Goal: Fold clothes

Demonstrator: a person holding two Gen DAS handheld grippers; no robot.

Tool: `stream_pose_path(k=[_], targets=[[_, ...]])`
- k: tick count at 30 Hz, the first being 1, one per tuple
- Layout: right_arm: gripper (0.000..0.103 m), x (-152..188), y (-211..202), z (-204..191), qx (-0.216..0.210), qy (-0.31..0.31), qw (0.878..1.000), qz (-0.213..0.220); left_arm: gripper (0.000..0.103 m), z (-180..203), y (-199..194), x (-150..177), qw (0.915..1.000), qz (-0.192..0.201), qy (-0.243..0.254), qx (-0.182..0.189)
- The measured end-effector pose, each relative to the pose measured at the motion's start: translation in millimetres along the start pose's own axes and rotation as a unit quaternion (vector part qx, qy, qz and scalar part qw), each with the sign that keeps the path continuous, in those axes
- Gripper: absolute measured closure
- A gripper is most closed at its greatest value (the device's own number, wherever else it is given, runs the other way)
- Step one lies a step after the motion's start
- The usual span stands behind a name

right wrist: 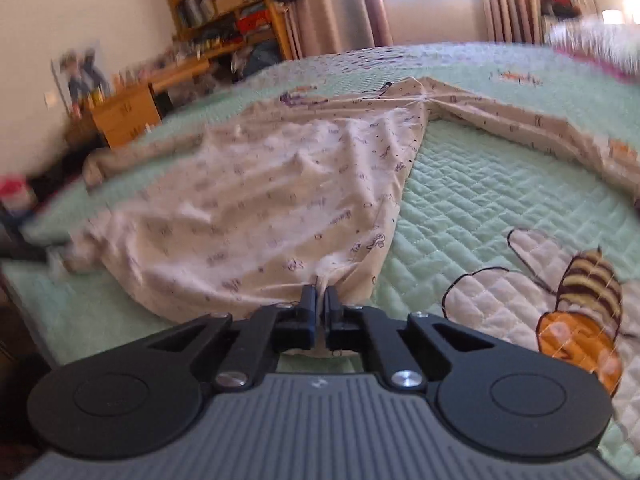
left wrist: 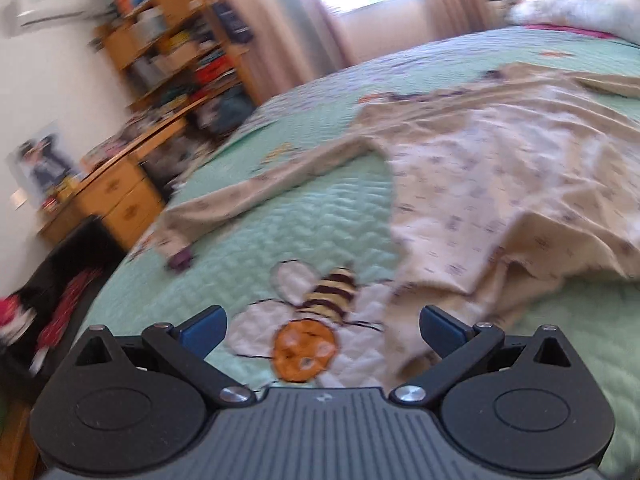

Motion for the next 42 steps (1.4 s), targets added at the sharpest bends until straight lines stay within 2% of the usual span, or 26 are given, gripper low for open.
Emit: stream_pose_path(k=[3,6,10,12,16,20,25,28,31,33,35,37,38,39,40,41,42], targets=[[0.099,-17.7,-12.0,29.5,-0.032,0.077,0.996,0.000,0.001,2.3,-0.6,7.1,0.9994,0.010,0.012,0.030],[0.103,-26.8,-14.2,53.7,-0.023,0.115,0.993,0.005,0.001,15.1,-9.1,10.8,0.9955,0.032,0.045,0.077],[0.102,-23.1,-9.0,59.0,-0.020,0.120,0.993,-0.001,0.001,32.1,-2.4,10.7,0.9931,0.034,0.108,0.030],[0.102,-16.8,-7.9,51.1,-0.037,0.115,0.993,-0.005,0.001,40.6,1.2,10.5,0.9895,0.035,0.140,0.005],[0.098,-10.8,-2.7,44.4,-0.042,0.108,0.993,-0.016,0.001,35.6,6.7,12.3,0.9877,0.014,0.155,-0.015],[0.097,-9.6,0.6,44.0,-0.042,0.106,0.993,-0.021,0.001,32.7,8.0,11.3,0.9853,0.006,0.170,-0.016],[0.096,-7.7,0.0,44.0,-0.044,0.103,0.993,-0.024,0.001,40.9,15.1,7.1,0.9758,-0.004,0.215,-0.040],[0.095,-8.2,-1.4,42.6,-0.047,0.099,0.994,-0.022,0.001,40.8,14.9,4.3,0.9726,-0.001,0.226,-0.056],[0.082,-7.8,-5.7,35.6,-0.048,0.078,0.996,-0.014,0.001,45.6,14.2,4.0,0.9642,0.002,0.255,-0.073],[0.069,-7.2,-10.0,28.4,-0.047,0.054,0.997,-0.005,0.001,48.4,14.8,4.1,0.9596,0.002,0.271,-0.076],[0.065,-6.6,-14.4,21.3,-0.045,0.031,0.998,0.003,0.001,50.4,16.6,4.4,0.9570,0.000,0.282,-0.067],[0.059,-6.1,-18.7,14.2,-0.044,0.008,0.999,0.012,0.008,51.9,19.1,4.4,0.9553,-0.004,0.290,-0.057],[0.054,-5.8,-20.9,10.6,-0.043,-0.004,0.999,0.016,0.021,51.3,19.9,3.4,0.9567,-0.006,0.286,-0.051],[0.053,-5.5,-23.1,7.0,-0.042,-0.015,0.999,0.020,0.044,50.5,20.6,2.3,0.9584,-0.009,0.282,-0.044],[0.053,-5.2,-25.3,3.5,-0.042,-0.027,0.998,0.024,0.058,49.6,21.3,1.2,0.9599,-0.011,0.277,-0.038],[0.053,-5.6,-26.6,2.4,-0.041,-0.030,0.998,0.027,0.082,48.1,22.4,1.4,0.9617,-0.016,0.272,-0.029],[0.053,-6.4,-27.4,2.7,-0.041,-0.029,0.998,0.028,0.091,46.4,23.5,1.8,0.9634,-0.021,0.266,-0.020]])
Point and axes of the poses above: each gripper's, at about its wrist camera, not at the fingertips, and y roughly the way its jaws point, z to its right, x to its underside, the point moved 2 cm from there along y, roughly the way its jaws point, and after that the axes turned 15 degrees about x, right-handed, at the moved point
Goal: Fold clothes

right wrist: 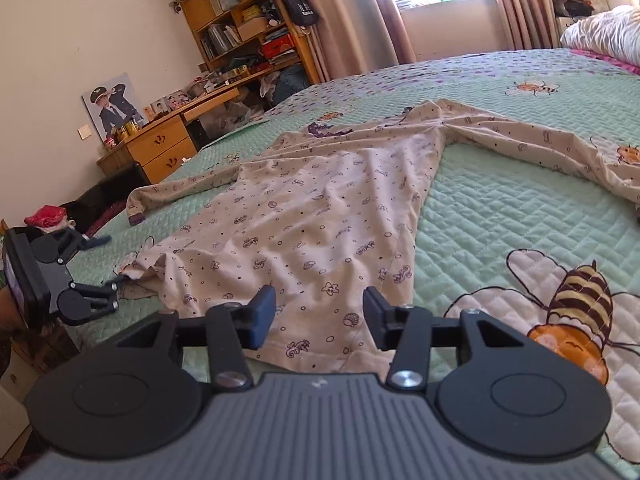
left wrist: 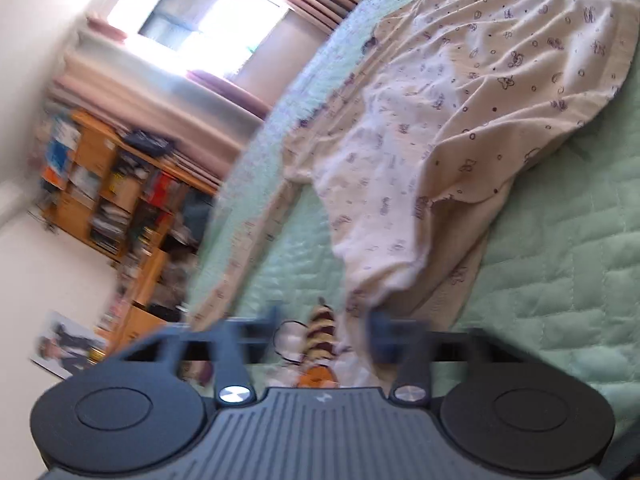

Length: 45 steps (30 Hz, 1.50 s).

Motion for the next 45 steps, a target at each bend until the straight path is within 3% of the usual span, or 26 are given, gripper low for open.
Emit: stream_pose_path(k=[3,5,8,11,13,17,18,28,30,33,45], targets=[[0.053,-2.0,-2.1,1.6,-0.002,0.008,1.000,0.003,0.102,-2.9,0.7,2.7,0.9996,-0.001,-0.016,0.022],[0.053,-2.4,-4.4,1.7,-0.003,0.009,1.000,0.006,0.102,-3.6,-3.9,3.2,0.9994,0.012,-0.025,0.022],[0.053,-1.8,-10.1,2.0,-0.006,0.015,1.000,0.010,0.103,-20.3,-25.0,-6.1,0.9941,0.058,-0.086,0.031],[0.051,1.3,-19.4,-5.6,0.024,-0.029,0.999,0.028,0.103,-38.9,-45.5,-21.8,0.9862,0.102,-0.126,0.035],[0.046,7.0,-27.0,-17.9,0.048,-0.078,0.995,0.049,0.103,-48.5,-54.2,-33.6,0.9809,0.124,-0.144,0.041],[0.011,20.1,-42.1,-45.3,0.092,-0.161,0.977,0.106,0.103,-58.1,-65.9,-51.0,0.9763,0.145,-0.157,0.034],[0.008,23.4,-42.8,-50.7,0.102,-0.178,0.972,0.114,0.103,-59.6,-68.5,-54.1,0.9752,0.149,-0.161,0.032],[0.013,51.1,-17.8,-65.7,0.185,-0.344,0.916,0.094,0.102,-97.4,-85.9,-88.7,0.9657,0.180,-0.186,0.027],[0.027,56.4,-11.7,-66.5,0.201,-0.376,0.901,0.086,0.102,-100.2,-86.1,-95.2,0.9661,0.180,-0.183,0.027],[0.038,62.8,-4.4,-68.4,0.220,-0.416,0.879,0.079,0.102,-100.1,-85.5,-101.0,0.9671,0.179,-0.179,0.027],[0.040,68.5,-0.6,-85.1,0.234,-0.481,0.836,0.120,0.100,-95.5,-82.9,-107.7,0.9707,0.171,-0.167,0.023]])
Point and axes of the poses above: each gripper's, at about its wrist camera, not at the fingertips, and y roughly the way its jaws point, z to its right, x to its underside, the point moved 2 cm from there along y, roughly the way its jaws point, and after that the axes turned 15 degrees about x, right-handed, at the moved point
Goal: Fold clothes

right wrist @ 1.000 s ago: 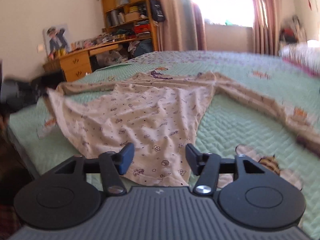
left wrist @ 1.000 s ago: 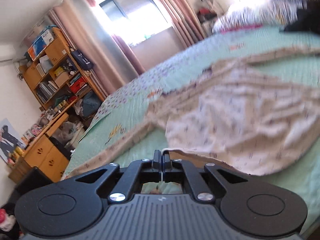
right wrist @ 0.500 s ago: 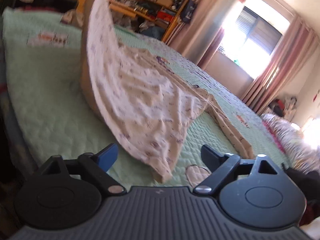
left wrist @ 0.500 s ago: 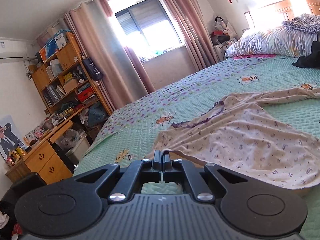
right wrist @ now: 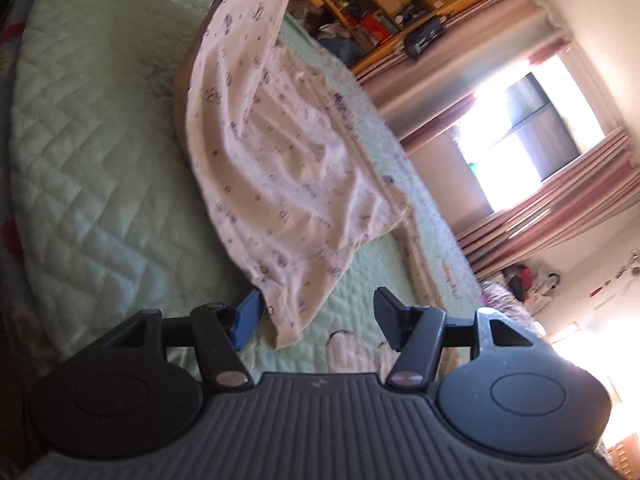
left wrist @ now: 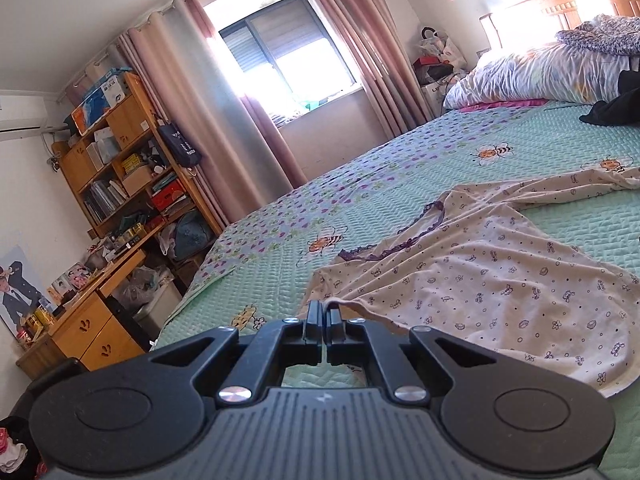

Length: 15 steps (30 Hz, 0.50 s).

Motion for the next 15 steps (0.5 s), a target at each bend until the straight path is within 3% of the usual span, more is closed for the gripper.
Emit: stream_pose_path(k=[6,11,13,15], targets=[[0.036,-5.9,-2.0,-6.7,0.017,-0.034,0.999,0.024,0.098,0.6,2.4,3.5,1.0000,-0.003,-0.003,0.001],[0.037,-7.6,7.9,-14.6,0.006,-0.056,0.998,0.012,0.095,-0.9,3.6,10.4,0.9999,-0.008,-0.008,0.000],[0.041,-8.2,12.2,-17.9,0.001,-0.065,0.998,0.007,0.094,-1.9,4.1,13.5,0.9999,-0.011,-0.011,-0.001],[0.060,-8.3,13.1,-15.7,-0.012,-0.058,0.998,0.002,0.094,-3.0,4.7,16.6,0.9998,-0.014,-0.015,-0.001]])
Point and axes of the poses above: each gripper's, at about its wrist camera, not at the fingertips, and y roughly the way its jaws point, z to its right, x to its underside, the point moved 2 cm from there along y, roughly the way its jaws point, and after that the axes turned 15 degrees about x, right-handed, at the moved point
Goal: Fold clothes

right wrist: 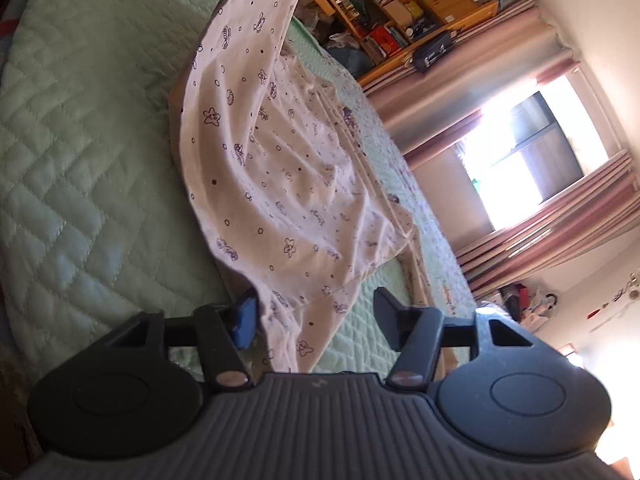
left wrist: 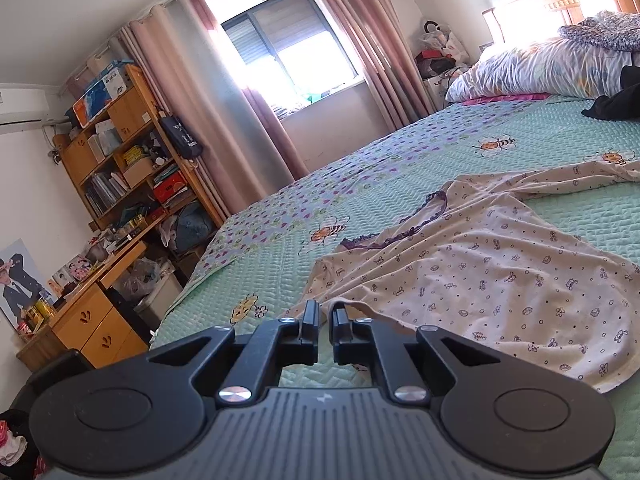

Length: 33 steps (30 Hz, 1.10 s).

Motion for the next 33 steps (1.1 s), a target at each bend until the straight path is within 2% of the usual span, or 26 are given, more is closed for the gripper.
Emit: stream_pose_path(k=[1,2,4,6,8,10,14,16,19,21,22,24,28,29,31,33], targets=[[0.067,0.2,0.0,1.7,-0.007,0.005,1.000,-0.002,0.094,-0.6,0.3,1.5,1.0000,-0.001,-0.002,0.000],[0.080,0.5,0.2,3.1,-0.005,0.008,1.000,0.000,0.094,-1.2,0.6,3.1,1.0000,-0.003,-0.004,-0.001],[0.099,1.3,0.9,5.5,0.011,0.012,1.000,0.007,0.094,-1.4,0.6,9.6,0.9999,-0.009,-0.006,-0.006],[0.100,1.4,0.8,12.7,0.024,0.030,0.999,0.012,0.094,-1.6,0.5,16.5,0.9998,-0.015,-0.009,-0.013],[0.100,-0.3,-2.1,32.9,0.038,0.082,0.996,0.012,0.094,-2.7,-1.0,21.9,0.9995,-0.020,-0.011,-0.020],[0.100,-3.3,-6.1,62.5,0.051,0.151,0.987,0.012,0.094,-6.1,-5.5,21.9,0.9993,-0.021,-0.011,-0.029],[0.100,-13.5,-9.3,131.1,0.028,0.304,0.952,0.003,0.094,-13.6,-24.5,6.4,0.9986,-0.013,0.014,-0.050],[0.100,-19.0,-10.9,164.1,0.013,0.372,0.928,0.000,0.094,-18.0,-37.1,-4.2,0.9978,-0.006,0.029,-0.059],[0.100,-24.7,-13.7,210.2,-0.008,0.465,0.885,-0.005,0.094,-23.2,-56.7,-19.1,0.9968,-0.001,0.048,-0.064],[0.100,-10.4,-10.1,223.8,-0.023,0.518,0.855,-0.029,0.089,-21.1,-58.6,-15.7,0.9958,-0.021,0.066,-0.060],[0.100,0.7,-3.2,220.3,-0.023,0.525,0.850,-0.050,0.087,-16.6,-52.6,-5.4,0.9946,-0.038,0.076,-0.058],[0.100,26.0,15.4,202.4,-0.013,0.516,0.851,-0.100,0.079,-3.9,-32.7,19.9,0.9918,-0.074,0.091,-0.051],[0.100,68.2,55.5,135.9,-0.019,0.470,0.864,-0.181,0.080,28.2,21.4,75.4,0.9845,-0.139,0.104,-0.024],[0.100,73.3,60.8,123.8,-0.019,0.463,0.866,-0.187,0.080,36.3,34.9,89.3,0.9819,-0.155,0.107,-0.017],[0.100,73.7,64.3,111.7,-0.013,0.454,0.873,-0.178,0.080,39.3,47.0,94.3,0.9791,-0.162,0.117,-0.039],[0.100,65.1,62.1,118.0,-0.003,0.444,0.881,-0.163,0.080,38.7,50.1,92.6,0.9772,-0.162,0.125,-0.056]])
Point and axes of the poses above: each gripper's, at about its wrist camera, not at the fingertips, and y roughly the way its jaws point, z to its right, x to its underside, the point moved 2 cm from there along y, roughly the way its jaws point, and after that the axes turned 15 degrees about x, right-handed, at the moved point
